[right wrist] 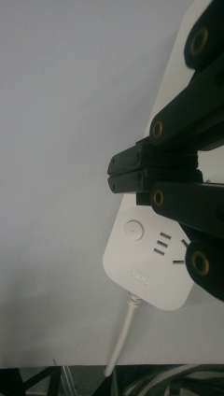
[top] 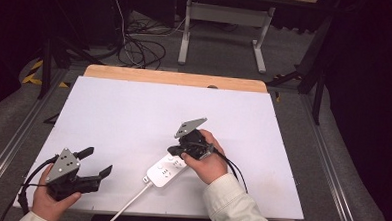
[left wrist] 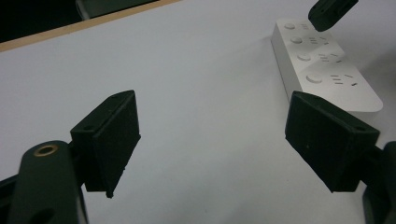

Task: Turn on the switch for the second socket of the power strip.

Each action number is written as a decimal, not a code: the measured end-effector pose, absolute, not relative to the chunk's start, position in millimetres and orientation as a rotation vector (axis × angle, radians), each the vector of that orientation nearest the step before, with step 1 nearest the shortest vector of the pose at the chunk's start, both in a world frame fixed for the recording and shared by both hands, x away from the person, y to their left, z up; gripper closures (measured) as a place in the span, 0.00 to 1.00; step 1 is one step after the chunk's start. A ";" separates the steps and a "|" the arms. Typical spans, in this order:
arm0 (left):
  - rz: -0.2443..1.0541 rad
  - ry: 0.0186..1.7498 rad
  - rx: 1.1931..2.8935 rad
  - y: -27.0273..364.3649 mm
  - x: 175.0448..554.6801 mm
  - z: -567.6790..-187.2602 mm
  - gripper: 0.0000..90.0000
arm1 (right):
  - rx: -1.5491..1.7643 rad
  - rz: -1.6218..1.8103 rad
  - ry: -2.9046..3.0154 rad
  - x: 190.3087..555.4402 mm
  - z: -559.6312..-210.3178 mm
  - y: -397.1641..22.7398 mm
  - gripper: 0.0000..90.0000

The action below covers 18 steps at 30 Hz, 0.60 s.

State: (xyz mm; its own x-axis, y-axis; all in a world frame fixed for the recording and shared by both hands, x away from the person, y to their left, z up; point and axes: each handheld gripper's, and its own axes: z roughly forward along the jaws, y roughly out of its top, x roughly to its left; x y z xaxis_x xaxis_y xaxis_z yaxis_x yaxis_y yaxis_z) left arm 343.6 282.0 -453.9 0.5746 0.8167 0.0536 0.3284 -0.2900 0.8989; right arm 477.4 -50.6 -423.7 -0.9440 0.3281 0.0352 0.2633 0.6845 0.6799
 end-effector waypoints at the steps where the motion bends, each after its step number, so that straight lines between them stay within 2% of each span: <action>1: 0.653 0.930 1.865 282.0 343.6 -453.9 0.20 | 0.491 1.092 2.807 477.6 -424.8 -49.8 1.00; 18: 0.649 0.935 1.869 282.2 344.0 -454.2 0.20 | 0.487 0.957 2.855 480.8 -439.1 -39.5 1.00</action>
State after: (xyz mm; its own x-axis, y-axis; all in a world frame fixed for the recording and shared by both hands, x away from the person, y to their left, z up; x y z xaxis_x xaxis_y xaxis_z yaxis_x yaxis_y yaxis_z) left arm 344.0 282.2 -454.2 0.5729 0.8180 0.0520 0.3343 -0.2911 0.8964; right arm 480.8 -39.5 -439.1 -0.9450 0.3269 0.0148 0.2697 0.7526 0.6007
